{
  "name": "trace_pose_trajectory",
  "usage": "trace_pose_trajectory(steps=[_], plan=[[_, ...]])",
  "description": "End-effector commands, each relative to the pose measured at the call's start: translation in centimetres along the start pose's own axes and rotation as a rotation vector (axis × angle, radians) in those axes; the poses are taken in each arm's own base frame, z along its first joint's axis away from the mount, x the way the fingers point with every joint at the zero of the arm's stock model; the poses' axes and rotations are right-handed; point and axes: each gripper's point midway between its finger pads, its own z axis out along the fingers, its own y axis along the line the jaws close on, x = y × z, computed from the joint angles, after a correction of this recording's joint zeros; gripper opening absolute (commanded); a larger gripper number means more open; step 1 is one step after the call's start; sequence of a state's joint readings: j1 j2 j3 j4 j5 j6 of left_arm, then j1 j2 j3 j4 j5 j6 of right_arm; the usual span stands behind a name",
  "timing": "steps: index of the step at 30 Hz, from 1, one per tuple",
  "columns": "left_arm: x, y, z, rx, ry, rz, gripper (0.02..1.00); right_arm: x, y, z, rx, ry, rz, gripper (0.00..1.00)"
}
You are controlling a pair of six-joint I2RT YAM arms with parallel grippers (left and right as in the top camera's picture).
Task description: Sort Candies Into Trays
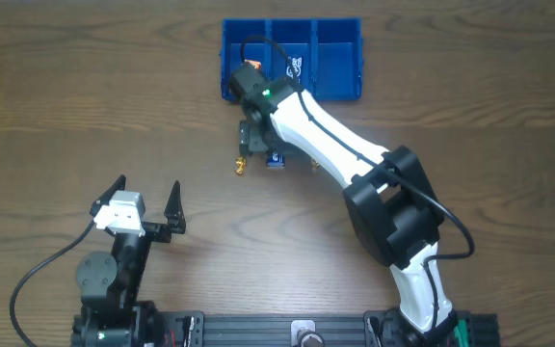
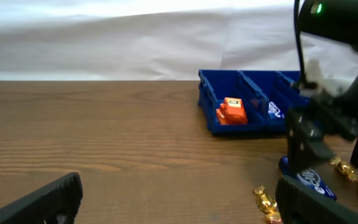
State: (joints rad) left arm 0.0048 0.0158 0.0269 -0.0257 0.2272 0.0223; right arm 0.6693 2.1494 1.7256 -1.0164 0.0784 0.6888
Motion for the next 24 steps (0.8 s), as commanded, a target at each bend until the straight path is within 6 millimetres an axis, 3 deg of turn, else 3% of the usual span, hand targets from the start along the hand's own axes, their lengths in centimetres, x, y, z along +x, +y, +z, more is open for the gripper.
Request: trace_pose_trajectory(steps=[1,9,15,19,24], plan=[[1.7,-0.1,0.1,0.010,0.046,-0.019,0.998,1.2,0.1,1.7,0.006,0.037,0.011,0.989],[1.7,-0.1,0.1,0.010,0.046,-0.019,0.998,1.6,0.0,4.2,0.032,0.070,0.004,0.974],[1.7,-0.1,0.1,0.010,0.046,-0.019,0.996,1.2,0.2,4.3,0.028,0.052,0.005,0.844],[1.7,-0.1,0.1,0.010,0.046,-0.019,0.998,1.2,0.2,4.3,0.027,0.050,0.005,0.654],[1.7,-0.1,0.1,0.010,0.046,-0.019,0.998,1.2,0.2,4.3,0.027,0.051,0.005,0.316]])
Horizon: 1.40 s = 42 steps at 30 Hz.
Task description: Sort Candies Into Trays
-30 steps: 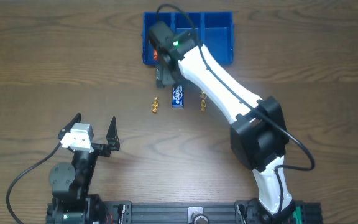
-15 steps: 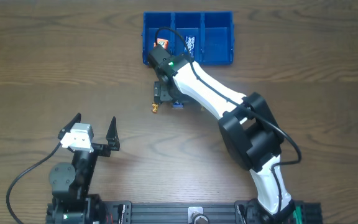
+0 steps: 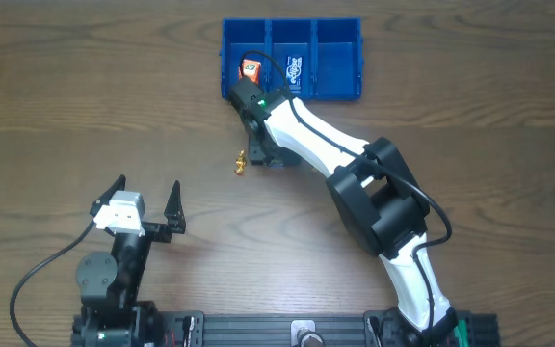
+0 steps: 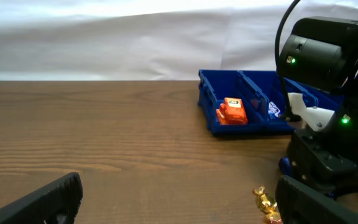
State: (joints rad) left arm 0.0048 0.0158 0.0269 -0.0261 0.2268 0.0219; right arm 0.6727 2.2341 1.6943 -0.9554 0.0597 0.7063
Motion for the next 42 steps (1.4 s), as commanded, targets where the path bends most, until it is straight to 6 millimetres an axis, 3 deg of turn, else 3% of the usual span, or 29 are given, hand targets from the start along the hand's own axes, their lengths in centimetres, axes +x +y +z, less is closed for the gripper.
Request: trace_pose_trajectory(steps=[1,7,11,15,16,19,21,24,28,35,42], plan=[[1.7,-0.1,0.1,0.010,0.046,-0.018,0.998,0.1,0.0,0.1,0.008,-0.005,-0.004,0.266],[1.7,-0.1,0.1,0.010,0.046,-0.018,0.996,-0.3,0.2,-1.0,-0.006,-0.026,-0.004,0.123],[1.7,-0.1,0.1,0.010,0.046,-0.018,0.998,-2.5,-0.3,-6.5,-0.016,-0.168,-0.020,0.117],[1.7,-0.1,0.1,0.010,0.046,-0.018,0.998,-7.3,-2.6,-15.8,-0.010,-0.426,-0.003,0.117],[1.7,-0.1,0.1,0.010,0.046,-0.018,0.998,-8.4,-3.1,-17.3,-0.006,-0.471,0.004,0.117],[1.7,-0.1,0.1,0.010,0.046,-0.018,0.998,-11.8,-4.1,-21.0,-0.018,-0.583,0.000,0.117],[1.7,-0.1,0.1,0.010,0.046,-0.018,0.998,-13.7,-4.4,-21.8,-0.026,-0.648,-0.010,0.117],[1.7,-0.1,0.1,0.010,0.046,-0.018,0.998,-16.2,-4.5,-21.0,-0.023,-0.701,-0.020,0.119],[1.7,-0.1,0.1,0.010,0.046,-0.018,0.998,-17.8,-5.0,-17.1,0.007,-0.666,-0.008,0.119],[1.7,-0.1,0.1,0.010,0.046,-0.018,0.998,-18.2,-4.9,-10.5,0.020,-0.559,-0.015,0.119],[1.7,-0.1,0.1,0.010,0.046,-0.018,0.996,-18.0,-4.9,-8.6,0.034,-0.531,-0.016,0.121]])
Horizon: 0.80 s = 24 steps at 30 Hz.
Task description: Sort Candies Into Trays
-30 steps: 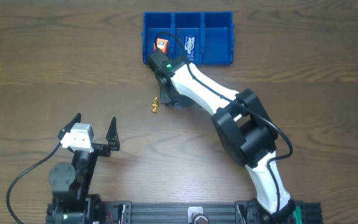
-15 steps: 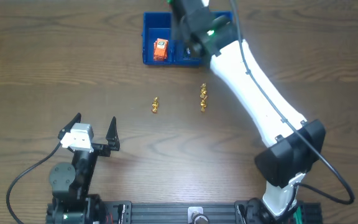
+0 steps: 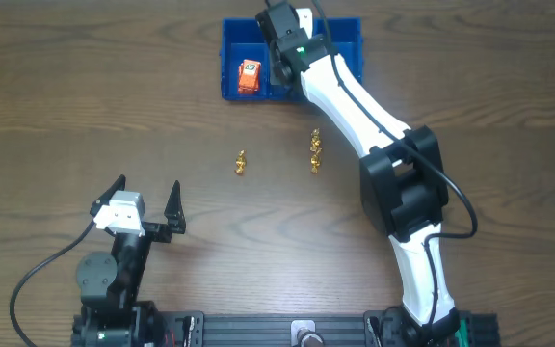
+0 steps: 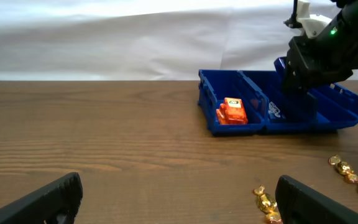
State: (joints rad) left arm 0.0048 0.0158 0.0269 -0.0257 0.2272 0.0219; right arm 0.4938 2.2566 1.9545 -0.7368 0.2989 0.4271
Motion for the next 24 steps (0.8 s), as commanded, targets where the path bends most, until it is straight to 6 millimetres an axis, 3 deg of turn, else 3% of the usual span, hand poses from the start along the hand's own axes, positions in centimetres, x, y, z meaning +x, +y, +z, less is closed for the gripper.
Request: trace_pose_trajectory(steps=[1,3,7,9,14,18,21,24], plan=[[1.7,-0.1,0.1,0.010,0.046,-0.018,0.996,-1.0,-0.4,-0.3,0.002,-0.025,0.006,0.121],[1.7,-0.1,0.1,0.010,0.046,-0.018,0.998,-1.0,-0.4,-0.3,0.002,-0.026,0.006,0.134],[1.7,-0.1,0.1,0.010,0.046,-0.018,0.998,-1.0,-0.4,-0.3,0.001,-0.026,0.006,0.347],[1.7,-0.1,0.1,0.010,0.046,-0.018,0.998,-1.0,-0.3,-0.4,-0.003,-0.025,0.006,0.619],[1.7,-0.1,0.1,0.010,0.046,-0.018,0.998,-2.0,-0.1,-1.2,-0.014,-0.042,0.012,0.787],[1.7,-0.1,0.1,0.010,0.046,-0.018,0.998,-3.8,0.1,-3.1,-0.031,-0.064,0.020,1.000],[1.7,-0.1,0.1,0.010,0.046,-0.018,0.998,-4.8,0.3,-5.0,-0.041,-0.067,0.019,0.998],[1.7,-0.1,0.1,0.010,0.046,-0.018,0.998,-4.4,1.0,-6.7,-0.051,-0.037,0.023,0.998]])
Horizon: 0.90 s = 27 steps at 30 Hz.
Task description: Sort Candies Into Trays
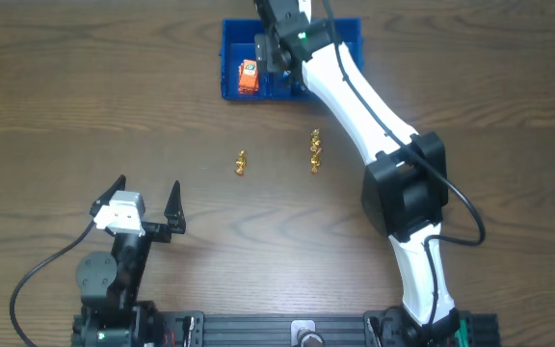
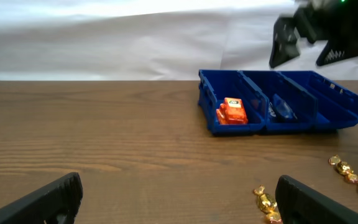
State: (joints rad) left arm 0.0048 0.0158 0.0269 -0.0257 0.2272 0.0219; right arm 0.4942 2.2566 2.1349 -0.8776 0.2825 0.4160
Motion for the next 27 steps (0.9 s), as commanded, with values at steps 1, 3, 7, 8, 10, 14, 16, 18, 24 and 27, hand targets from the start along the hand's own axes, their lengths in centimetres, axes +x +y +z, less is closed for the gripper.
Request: trace_pose_trajectory(steps=[1,3,7,8,10,14,16,18,24,27], plan=[[1.7,-0.1,0.1,0.010,0.046,-0.018,0.998,-0.8,1.3,-3.4,-0.035,0.011,0.015,0.998],[1.7,-0.1,0.1,0.010,0.046,-0.018,0.998,0.9,2.9,-4.4,-0.063,0.067,0.007,0.998],[1.7,-0.1,0.1,0.010,0.046,-0.018,0.996,5.6,5.6,-5.6,-0.067,0.197,-0.001,0.998],[1.7,-0.1,0.1,0.010,0.046,-0.018,0.998,6.7,6.0,-5.8,-0.057,0.225,0.004,0.998],[1.7,-0.1,0.1,0.010,0.046,-0.018,0.996,9.9,7.3,-6.3,-0.032,0.291,0.003,0.998],[1.7,-0.1,0.1,0.010,0.046,-0.018,0.998,13.4,9.0,-5.7,-0.022,0.338,-0.056,1.000],[1.7,-0.1,0.1,0.010,0.046,-0.018,0.996,15.0,9.5,-4.8,-0.016,0.366,-0.076,1.000],[1.7,-0.1,0.1,0.010,0.046,-0.018,0.998,16.4,9.5,-3.7,0.004,0.405,-0.066,1.000],[1.7,-0.1,0.1,0.010,0.046,-0.018,0.998,20.2,10.9,-0.5,-0.023,0.526,-0.062,1.000],[1.7,-0.1,0.1,0.010,0.046,-0.018,0.998,21.2,11.2,0.6,-0.029,0.550,-0.062,1.000]])
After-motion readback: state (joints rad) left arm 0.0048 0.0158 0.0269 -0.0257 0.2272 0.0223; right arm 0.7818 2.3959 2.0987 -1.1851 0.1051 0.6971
